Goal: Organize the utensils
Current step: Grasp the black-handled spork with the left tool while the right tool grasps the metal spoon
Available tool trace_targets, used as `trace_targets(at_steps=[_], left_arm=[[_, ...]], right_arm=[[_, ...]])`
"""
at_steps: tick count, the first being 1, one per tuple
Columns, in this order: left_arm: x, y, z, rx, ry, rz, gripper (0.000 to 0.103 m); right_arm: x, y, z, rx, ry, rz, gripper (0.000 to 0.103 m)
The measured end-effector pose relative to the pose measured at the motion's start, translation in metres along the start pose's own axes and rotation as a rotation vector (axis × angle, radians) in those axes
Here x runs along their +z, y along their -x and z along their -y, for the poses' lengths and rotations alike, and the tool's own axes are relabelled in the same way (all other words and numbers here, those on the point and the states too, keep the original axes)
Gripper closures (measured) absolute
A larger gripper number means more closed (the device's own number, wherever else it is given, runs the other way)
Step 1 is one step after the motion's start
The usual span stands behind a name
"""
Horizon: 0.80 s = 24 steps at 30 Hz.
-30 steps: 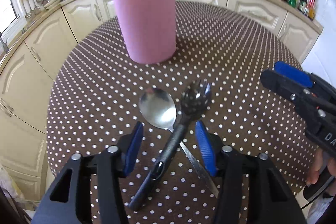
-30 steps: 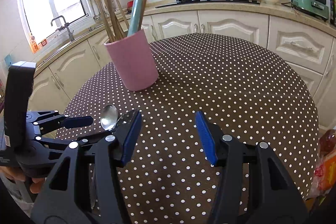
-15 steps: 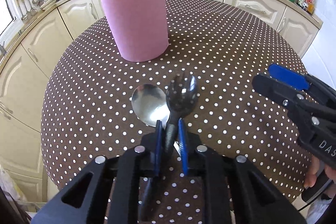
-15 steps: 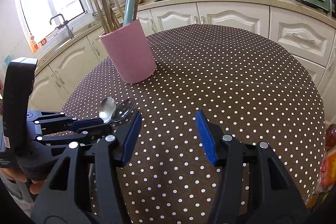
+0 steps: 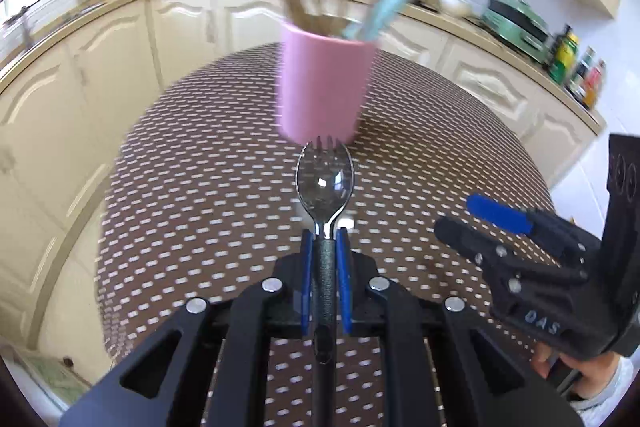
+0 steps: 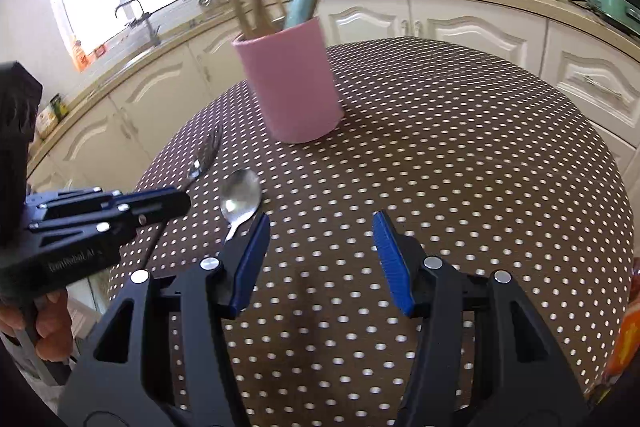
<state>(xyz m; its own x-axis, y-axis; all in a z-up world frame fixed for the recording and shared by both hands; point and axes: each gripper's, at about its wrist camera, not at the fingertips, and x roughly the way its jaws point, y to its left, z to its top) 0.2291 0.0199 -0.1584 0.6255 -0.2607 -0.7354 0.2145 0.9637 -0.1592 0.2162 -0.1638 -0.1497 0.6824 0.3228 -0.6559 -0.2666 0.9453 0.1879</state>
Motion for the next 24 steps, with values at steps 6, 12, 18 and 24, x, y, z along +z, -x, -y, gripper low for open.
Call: trace_targets(at_steps=[6, 12, 18, 24], left_arm=[[-0.006, -0.007, -0.030, 0.103, 0.076, -0.064, 0.092], [-0.007, -0.022, -0.044, 0.114, 0.101, -0.133, 0.092], [-0.001, -0.034, -0.046, 0.130, 0.072, -0.194, 0.091], [0.016, -0.044, -0.046, 0.136, 0.043, -0.269, 0.086]], right_arm=[[0.003, -0.027, -0.037, 0.017, 0.099, -0.135, 0.050], [0.005, -0.049, -0.061, 0.004, 0.186, -0.246, 0.051], [0.015, -0.059, -0.063, -0.025, 0.277, -0.349, 0.071], [0.036, -0.071, -0.055, -0.004, 0.303, -0.451, 0.089]])
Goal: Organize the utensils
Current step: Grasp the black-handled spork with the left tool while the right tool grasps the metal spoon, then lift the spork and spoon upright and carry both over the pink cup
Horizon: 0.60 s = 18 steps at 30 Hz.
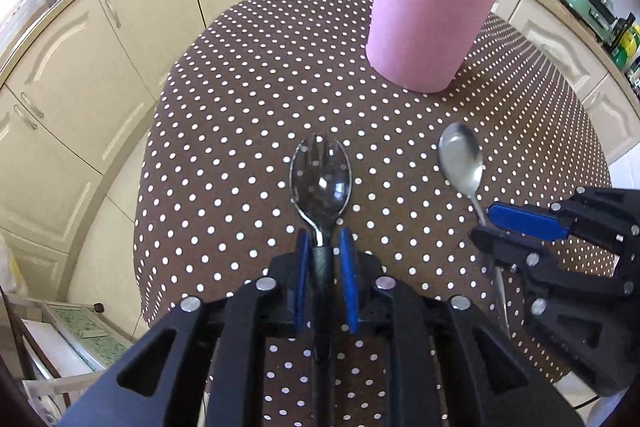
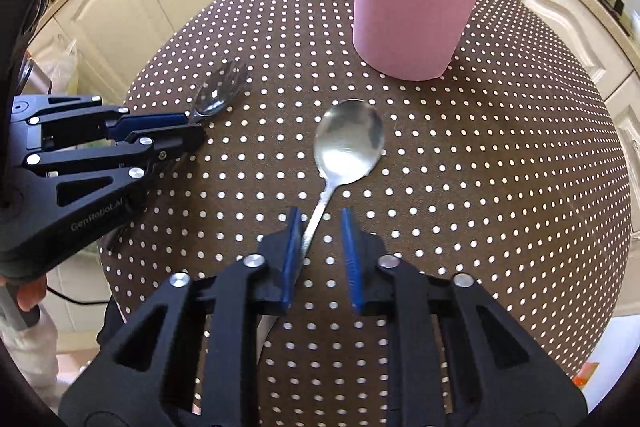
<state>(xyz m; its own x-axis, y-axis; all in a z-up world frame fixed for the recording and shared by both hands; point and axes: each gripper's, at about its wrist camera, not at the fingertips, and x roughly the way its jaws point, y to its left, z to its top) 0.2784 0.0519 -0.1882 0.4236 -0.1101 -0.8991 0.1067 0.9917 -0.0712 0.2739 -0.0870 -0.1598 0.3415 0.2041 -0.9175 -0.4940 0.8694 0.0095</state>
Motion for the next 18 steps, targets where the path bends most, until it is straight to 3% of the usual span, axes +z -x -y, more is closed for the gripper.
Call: trace_targets(at_steps=[5, 8, 13, 18], left_arm=[[0.010, -0.004, 0.008, 0.015, -0.005, 0.003, 0.087], [0.012, -0.006, 0.010, -0.021, 0.012, 0.028, 0.092], [0.007, 0.010, 0.013, -0.070, 0.031, 0.139, 0.092], [0.005, 0.043, 0.016, -0.106, 0.043, 0.312, 0.092]], right_arm=[[0.015, 0.002, 0.021, 0.051, -0.031, -0.039, 0.096], [0.015, 0.002, 0.031, 0.070, -0.053, -0.021, 0.099], [-0.003, 0.009, 0.045, 0.088, -0.077, 0.037, 0.099], [-0.013, 0.034, 0.059, 0.117, -0.107, 0.176, 0.099]])
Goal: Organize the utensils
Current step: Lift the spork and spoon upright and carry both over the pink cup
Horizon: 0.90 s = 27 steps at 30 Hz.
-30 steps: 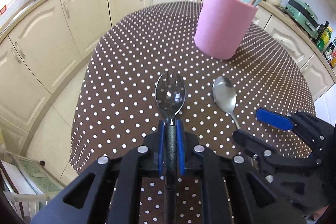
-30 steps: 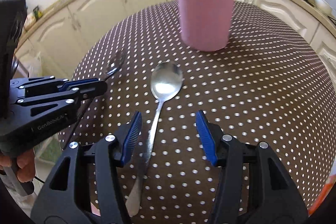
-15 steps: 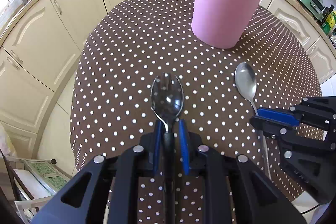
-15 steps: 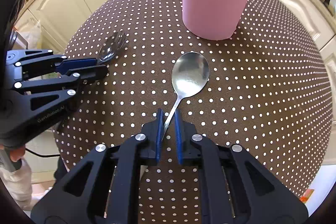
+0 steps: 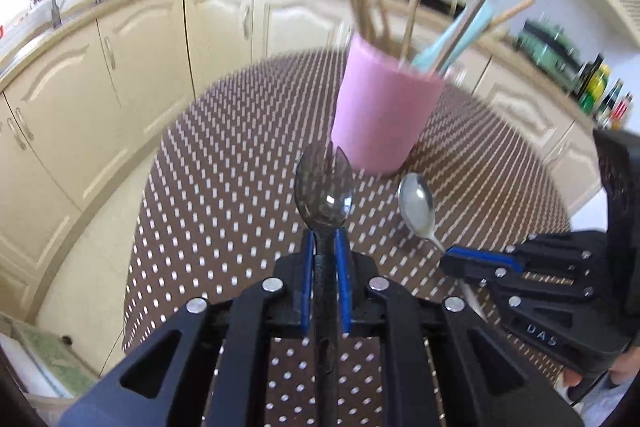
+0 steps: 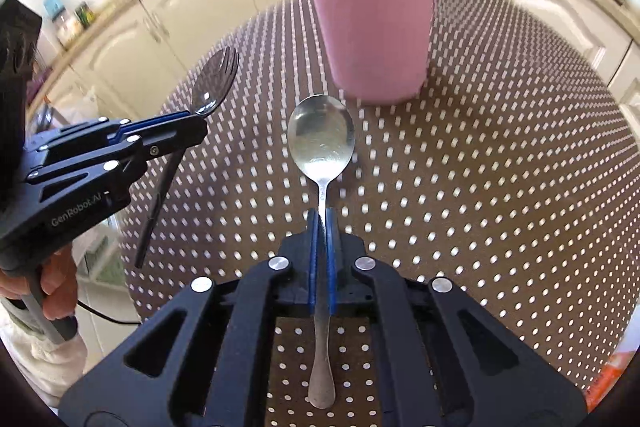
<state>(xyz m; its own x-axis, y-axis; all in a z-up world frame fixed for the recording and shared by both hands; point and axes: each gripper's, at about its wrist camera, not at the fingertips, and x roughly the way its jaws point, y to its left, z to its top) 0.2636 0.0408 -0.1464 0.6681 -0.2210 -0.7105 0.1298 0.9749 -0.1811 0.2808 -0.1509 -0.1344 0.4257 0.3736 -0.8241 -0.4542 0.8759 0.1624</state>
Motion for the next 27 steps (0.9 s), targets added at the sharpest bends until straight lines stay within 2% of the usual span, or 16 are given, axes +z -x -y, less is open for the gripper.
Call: trace_targets(at_steps=[9, 14, 18, 22, 27], left_arm=[[0.015, 0.047, 0.021, -0.061, 0.009, 0.276, 0.092], [0.040, 0.068, 0.031, -0.121, 0.039, 0.430, 0.092], [0.063, 0.075, 0.045, -0.134, 0.040, 0.554, 0.092], [0.085, 0.070, 0.051, -0.141, 0.044, 0.631, 0.092], [0.106, 0.050, 0.049, -0.141, 0.072, 0.671, 0.092]], right_arm=[[0.003, 0.071, 0.010, 0.061, -0.030, 0.330, 0.099], [0.013, 0.109, 0.002, 0.062, -0.049, 0.550, 0.099], [0.029, 0.127, 0.006, 0.056, -0.071, 0.700, 0.099], [0.047, 0.132, 0.018, 0.053, -0.099, 0.809, 0.099], [0.081, 0.127, 0.031, 0.021, -0.145, 0.924, 0.099]])
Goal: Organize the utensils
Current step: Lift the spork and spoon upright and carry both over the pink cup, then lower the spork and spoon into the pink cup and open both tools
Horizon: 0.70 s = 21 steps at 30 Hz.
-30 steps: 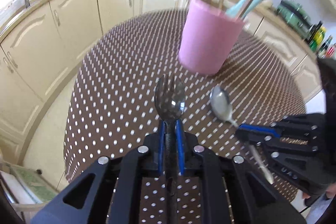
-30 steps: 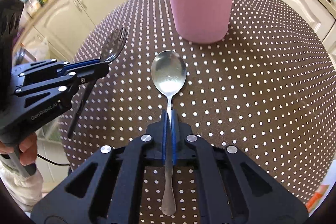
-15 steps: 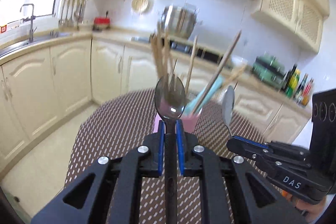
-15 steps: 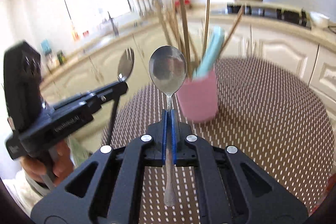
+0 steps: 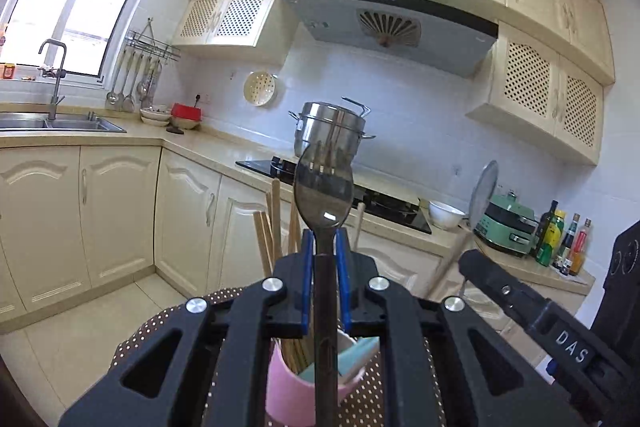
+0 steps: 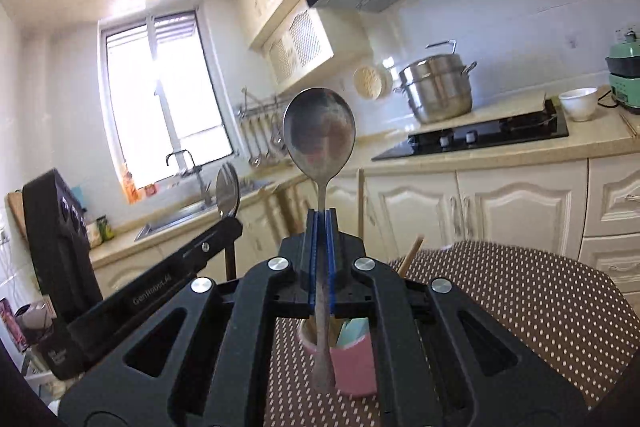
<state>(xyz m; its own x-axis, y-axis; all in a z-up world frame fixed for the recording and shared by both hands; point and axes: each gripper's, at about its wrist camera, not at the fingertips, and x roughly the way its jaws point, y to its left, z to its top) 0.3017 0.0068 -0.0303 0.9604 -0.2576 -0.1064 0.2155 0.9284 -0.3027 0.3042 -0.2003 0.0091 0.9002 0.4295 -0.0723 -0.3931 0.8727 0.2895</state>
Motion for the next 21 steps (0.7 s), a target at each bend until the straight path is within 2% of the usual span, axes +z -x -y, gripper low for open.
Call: trace_targets(at_steps=[9, 21], left_arm=[[-0.003, -0.037, -0.006, -0.013, -0.002, 0.030, 0.092], [-0.029, -0.060, -0.008, -0.003, -0.045, -0.019, 0.092]], right_arm=[[-0.017, -0.037, 0.013, 0.011, -0.023, 0.018, 0.099], [-0.038, -0.042, 0.004, 0.025, 0.061, 0.012, 0.099]])
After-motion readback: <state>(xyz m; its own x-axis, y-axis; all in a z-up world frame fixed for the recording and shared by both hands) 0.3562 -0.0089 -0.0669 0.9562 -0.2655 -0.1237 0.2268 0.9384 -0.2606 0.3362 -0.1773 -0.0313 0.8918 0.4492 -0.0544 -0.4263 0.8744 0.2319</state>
